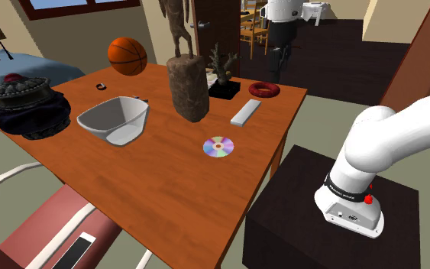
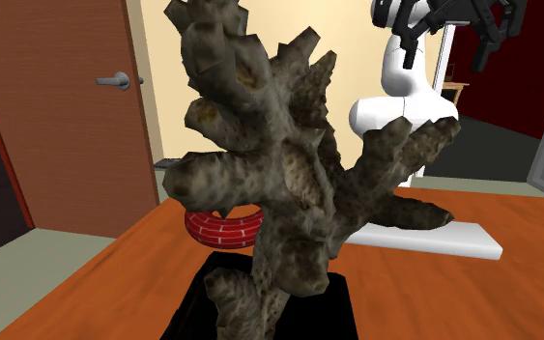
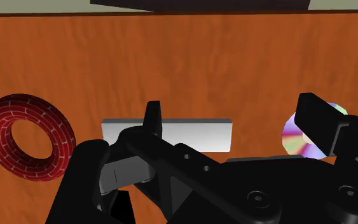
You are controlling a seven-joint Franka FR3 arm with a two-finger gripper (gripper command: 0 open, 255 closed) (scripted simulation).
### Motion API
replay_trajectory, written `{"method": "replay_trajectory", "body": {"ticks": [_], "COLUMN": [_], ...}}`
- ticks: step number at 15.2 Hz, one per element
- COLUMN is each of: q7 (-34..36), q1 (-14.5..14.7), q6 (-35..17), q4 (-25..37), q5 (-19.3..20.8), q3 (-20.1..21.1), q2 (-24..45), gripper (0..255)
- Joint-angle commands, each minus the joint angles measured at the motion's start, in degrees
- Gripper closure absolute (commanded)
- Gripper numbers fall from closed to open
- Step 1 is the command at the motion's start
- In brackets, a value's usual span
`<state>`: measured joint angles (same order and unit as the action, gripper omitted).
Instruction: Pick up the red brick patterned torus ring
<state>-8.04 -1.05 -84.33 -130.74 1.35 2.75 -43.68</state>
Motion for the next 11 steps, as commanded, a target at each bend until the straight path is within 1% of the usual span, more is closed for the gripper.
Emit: {"method": "replay_trajectory", "body": {"ticks": [1,6,11], "q7": [0.00,-4.06,-8.02], "q1": [0.00,-1.75,-3.30], "q6": [0.00,-9.13,-18.37], "q4": [0.00,-3.65,-5.37], "q5": [0.00,2.60,4.43], "q3": [0.00,-4.62,-9.34], "q2": [0.00,2.96,7.92], "gripper": [0,0,0]}}
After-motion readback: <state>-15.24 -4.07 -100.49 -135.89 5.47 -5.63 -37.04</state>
